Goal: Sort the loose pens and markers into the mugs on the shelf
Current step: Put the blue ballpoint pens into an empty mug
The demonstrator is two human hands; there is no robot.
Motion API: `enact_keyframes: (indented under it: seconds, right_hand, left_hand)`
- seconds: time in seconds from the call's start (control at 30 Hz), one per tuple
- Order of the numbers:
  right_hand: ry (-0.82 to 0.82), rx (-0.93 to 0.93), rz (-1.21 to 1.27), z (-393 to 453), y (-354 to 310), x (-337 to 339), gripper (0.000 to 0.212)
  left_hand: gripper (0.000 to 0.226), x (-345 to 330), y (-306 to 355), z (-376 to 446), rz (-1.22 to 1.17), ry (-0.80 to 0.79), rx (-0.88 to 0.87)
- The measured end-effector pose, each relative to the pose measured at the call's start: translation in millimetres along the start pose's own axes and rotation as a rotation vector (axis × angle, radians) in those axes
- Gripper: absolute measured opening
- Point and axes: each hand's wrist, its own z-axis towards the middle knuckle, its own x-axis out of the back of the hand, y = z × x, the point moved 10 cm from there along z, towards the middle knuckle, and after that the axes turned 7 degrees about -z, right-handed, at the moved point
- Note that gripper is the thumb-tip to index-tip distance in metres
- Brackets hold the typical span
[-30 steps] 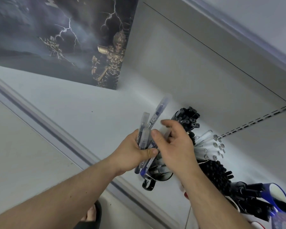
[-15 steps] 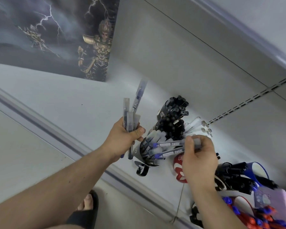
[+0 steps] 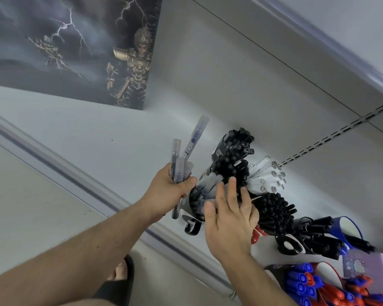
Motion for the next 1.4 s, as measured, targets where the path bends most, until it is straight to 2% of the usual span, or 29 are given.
enact_keyframes:
  seconds: [0.13,0.23,0.27,0.33,0.4,0.47,0.5,0.63,0.77,0.93,1.07,1.2,1.3,1.4]
  right_hand:
    - [-0.261,0.083,0.064,0.3,-4.1,-13.0,0.091]
    - [-0.357,0.143,0.047,-0.4,-14.1,-16.0,0.086]
    - [-0.342,0.127,0.078,4.4,-15.1,-8.6,0.086]
    - [-0.144,0.054,0.258,17.5,-13.7,26.4,0.082]
    - [0.082,-0.057,0.572,31.9,-4.4,69.2,0.058]
    - [0.14,-0.117,0.825,46.2,-1.6,91.9,0.046]
    - [0.133,-0.107,0.858,52.3,-4.0,99.9,0.044]
    - [0.063,0.014,0.85,62.4,-21.5,108.5,0.017]
    - [-0.036,-0.052,0.79,59.4,-16.7,83.8,0.021]
    - [-0.19,-0.037,0.657,54.5,-23.6,58.5,0.023]
    - [-0.264,-0.034,0.635,53.3,-23.9,49.3,0.027]
    - [-0.407,-0.05,0.617,45.5,-28.6,32.4,0.028]
    - [-0.423,-0.104,0.701,38.5,-30.6,27.3,0.025]
    - [-0.472,-0.208,0.901,32.2,-30.8,22.0,0.026]
  left_hand:
    - [0.017,0.2,-0.1,0.5,0.008,-0.012,-0.005]
    - [0.017,-2.9,0.9,0.0,0.021,-0.04,-0.022]
    - [0.018,-3.8,1.5,0.6,0.032,-0.049,-0.031]
    - [0.022,-4.8,0.1,2.9,0.055,-0.071,-0.042]
    - [0.026,-5.4,-7.9,6.2,0.088,-0.103,-0.038]
    - [0.027,-7.5,-16.7,5.8,0.14,-0.139,-0.029]
    - [0.025,-10.5,-18.7,4.1,0.177,-0.165,-0.031]
    - [0.031,-22.9,-13.5,-1.4,0.308,-0.246,-0.104]
    - [0.04,-8.8,-5.0,1.4,0.441,-0.152,-0.22]
    - [0.045,-11.4,1.2,-3.9,0.685,-0.146,-0.418]
    - [0.041,-12.8,3.7,-4.1,0.819,-0.137,-0.389]
    - [0.039,-26.9,4.8,-7.7,0.965,-0.231,-0.409]
    - [0.036,-27.1,6.7,-5.5,0.947,-0.237,-0.412]
    - [0.039,-26.8,14.6,-9.0,0.965,-0.217,-0.507]
